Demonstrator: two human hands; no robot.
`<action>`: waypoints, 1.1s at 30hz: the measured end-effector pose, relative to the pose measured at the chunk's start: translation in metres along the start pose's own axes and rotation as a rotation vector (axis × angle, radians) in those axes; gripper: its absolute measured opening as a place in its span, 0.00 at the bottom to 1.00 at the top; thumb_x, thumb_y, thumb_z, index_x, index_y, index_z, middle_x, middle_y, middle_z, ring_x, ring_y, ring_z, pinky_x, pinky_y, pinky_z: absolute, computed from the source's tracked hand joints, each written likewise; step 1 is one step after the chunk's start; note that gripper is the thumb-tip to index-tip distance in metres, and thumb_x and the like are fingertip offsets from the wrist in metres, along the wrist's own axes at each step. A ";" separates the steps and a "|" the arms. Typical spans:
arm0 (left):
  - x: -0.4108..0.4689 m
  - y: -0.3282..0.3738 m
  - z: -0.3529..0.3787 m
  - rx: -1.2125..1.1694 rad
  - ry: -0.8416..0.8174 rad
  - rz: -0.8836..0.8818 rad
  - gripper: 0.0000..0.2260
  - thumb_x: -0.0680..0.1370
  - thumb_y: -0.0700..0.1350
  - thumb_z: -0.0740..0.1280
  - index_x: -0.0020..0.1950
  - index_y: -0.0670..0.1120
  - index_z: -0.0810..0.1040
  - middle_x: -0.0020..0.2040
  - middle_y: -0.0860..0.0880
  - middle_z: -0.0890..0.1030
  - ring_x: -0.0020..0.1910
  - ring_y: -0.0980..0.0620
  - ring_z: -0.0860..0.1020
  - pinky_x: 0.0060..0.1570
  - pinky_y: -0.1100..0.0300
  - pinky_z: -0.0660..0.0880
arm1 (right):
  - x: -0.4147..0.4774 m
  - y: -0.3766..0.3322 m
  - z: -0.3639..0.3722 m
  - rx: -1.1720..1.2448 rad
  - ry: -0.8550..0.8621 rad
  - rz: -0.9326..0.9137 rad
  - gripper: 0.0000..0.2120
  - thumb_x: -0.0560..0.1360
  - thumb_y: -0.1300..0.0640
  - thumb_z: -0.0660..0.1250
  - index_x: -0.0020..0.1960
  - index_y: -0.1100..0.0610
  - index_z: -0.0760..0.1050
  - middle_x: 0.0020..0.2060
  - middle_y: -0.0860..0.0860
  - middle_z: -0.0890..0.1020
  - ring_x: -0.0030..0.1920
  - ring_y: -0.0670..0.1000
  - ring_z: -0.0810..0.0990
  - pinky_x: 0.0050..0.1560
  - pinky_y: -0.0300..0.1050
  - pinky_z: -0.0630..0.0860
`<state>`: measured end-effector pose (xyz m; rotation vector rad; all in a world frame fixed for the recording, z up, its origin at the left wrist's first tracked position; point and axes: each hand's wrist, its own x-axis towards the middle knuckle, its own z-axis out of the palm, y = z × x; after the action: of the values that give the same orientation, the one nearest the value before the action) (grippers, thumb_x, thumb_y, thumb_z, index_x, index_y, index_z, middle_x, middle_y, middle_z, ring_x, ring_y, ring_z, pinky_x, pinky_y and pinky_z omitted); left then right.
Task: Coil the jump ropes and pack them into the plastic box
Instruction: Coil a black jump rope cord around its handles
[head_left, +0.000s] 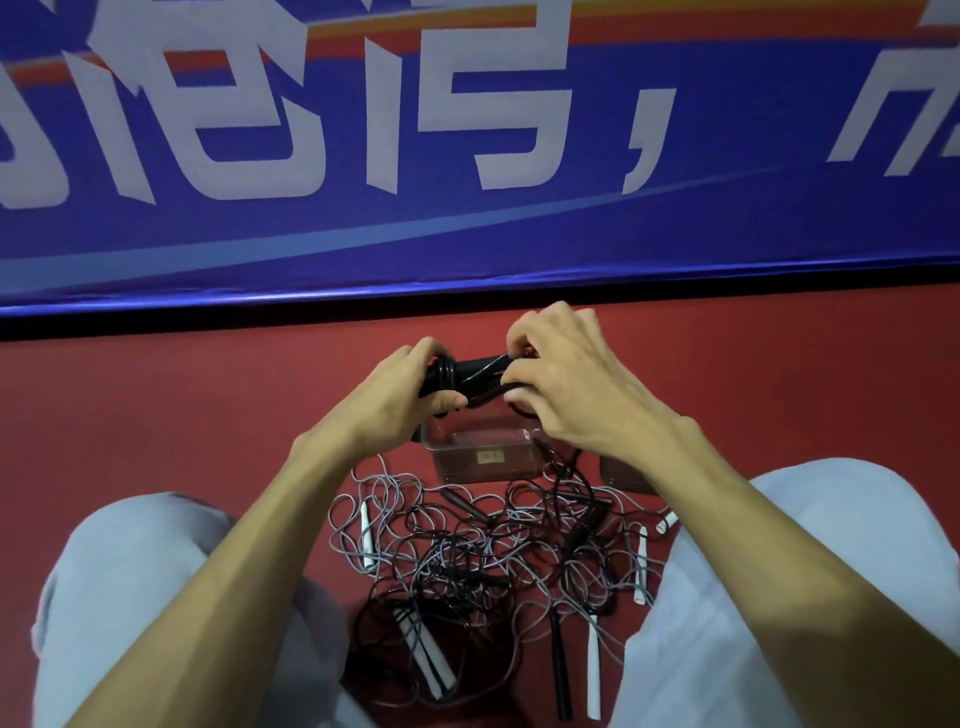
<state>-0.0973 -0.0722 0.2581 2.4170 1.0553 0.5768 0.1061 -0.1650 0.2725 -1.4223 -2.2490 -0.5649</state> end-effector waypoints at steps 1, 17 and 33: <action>0.000 -0.001 -0.001 0.004 0.012 0.001 0.21 0.77 0.51 0.70 0.64 0.45 0.69 0.53 0.47 0.74 0.44 0.52 0.74 0.37 0.68 0.67 | 0.000 0.001 0.001 0.055 -0.016 0.044 0.05 0.73 0.55 0.72 0.43 0.57 0.82 0.53 0.52 0.76 0.56 0.54 0.70 0.57 0.50 0.64; 0.002 0.013 -0.011 -0.582 0.408 -0.199 0.11 0.78 0.48 0.70 0.55 0.46 0.72 0.40 0.45 0.84 0.33 0.48 0.82 0.29 0.57 0.73 | 0.010 -0.005 -0.006 0.982 0.174 0.640 0.09 0.71 0.67 0.73 0.34 0.60 0.78 0.51 0.53 0.83 0.48 0.48 0.84 0.46 0.35 0.76; 0.001 0.002 0.010 0.037 -0.270 0.076 0.19 0.72 0.42 0.76 0.60 0.45 0.72 0.53 0.50 0.76 0.50 0.52 0.75 0.48 0.63 0.70 | 0.006 0.000 -0.019 0.458 -0.123 0.208 0.06 0.78 0.57 0.67 0.51 0.55 0.83 0.38 0.46 0.76 0.39 0.45 0.72 0.41 0.35 0.67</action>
<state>-0.0904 -0.0751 0.2513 2.4886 0.8713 0.2461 0.1061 -0.1712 0.2917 -1.4466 -2.1020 0.1051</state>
